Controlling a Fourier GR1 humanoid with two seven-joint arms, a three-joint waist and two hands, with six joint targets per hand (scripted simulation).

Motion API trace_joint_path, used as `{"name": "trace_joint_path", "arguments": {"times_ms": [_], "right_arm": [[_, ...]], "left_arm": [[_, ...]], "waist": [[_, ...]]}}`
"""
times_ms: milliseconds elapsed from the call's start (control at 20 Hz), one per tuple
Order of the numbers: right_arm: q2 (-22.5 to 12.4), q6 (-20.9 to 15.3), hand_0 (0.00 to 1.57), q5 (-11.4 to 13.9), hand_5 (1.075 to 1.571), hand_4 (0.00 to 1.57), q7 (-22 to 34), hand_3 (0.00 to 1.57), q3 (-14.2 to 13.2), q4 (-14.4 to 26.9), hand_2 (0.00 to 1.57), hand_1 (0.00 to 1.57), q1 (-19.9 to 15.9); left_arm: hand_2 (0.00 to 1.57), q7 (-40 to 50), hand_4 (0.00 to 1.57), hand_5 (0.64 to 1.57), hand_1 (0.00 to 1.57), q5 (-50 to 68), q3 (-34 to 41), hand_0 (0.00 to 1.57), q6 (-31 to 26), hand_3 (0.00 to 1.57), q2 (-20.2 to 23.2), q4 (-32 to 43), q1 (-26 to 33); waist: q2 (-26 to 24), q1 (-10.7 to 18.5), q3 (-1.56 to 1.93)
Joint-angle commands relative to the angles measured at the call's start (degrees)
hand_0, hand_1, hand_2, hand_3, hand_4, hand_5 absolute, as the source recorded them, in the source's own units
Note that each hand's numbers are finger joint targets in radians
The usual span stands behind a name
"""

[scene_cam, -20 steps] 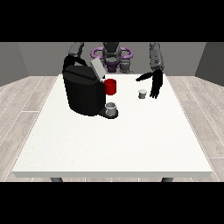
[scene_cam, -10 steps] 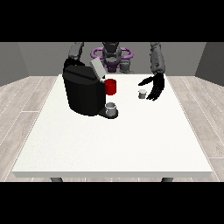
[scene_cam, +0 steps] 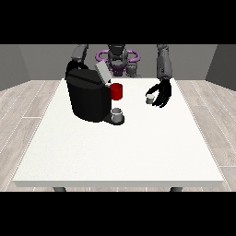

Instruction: Insert the coffee pod into the coffee machine and close the lid

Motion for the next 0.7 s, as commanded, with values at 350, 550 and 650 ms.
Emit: {"name": "trace_joint_path", "arguments": {"times_ms": [350,550,650], "right_arm": [[-0.03,1.23,0.0,-1.97,1.571,0.49,1.72,0.0,-0.35,-1.32,0.0,0.0,-0.94],[-0.1,-0.33,0.0,-2.59,1.571,0.52,-1.12,0.0,-3.24,3.48,0.0,0.0,-1.56],[-0.38,0.28,0.0,-1.5,1.571,0.49,-1.44,0.0,-1.43,1.83,0.0,0.0,-0.85]], "left_arm": [[1.04,-0.81,0.28,1.571,0.93,-6.81,-1.23,0.93,8.45,0.82,-1.45,5.83,-1.94],[1.17,-0.56,0.28,1.571,1.11,-8.35,-2.76,1.11,4.58,0.97,-0.39,5.14,-2.05],[1.36,-3.3,0.47,1.571,1.23,-8.08,-1.07,1.23,6.68,1.31,-0.07,6.28,-4.62]], "waist": [[0.39,-1.93,-0.09],[-0.88,1.21,-0.07],[0.92,-0.76,-0.09]]}}
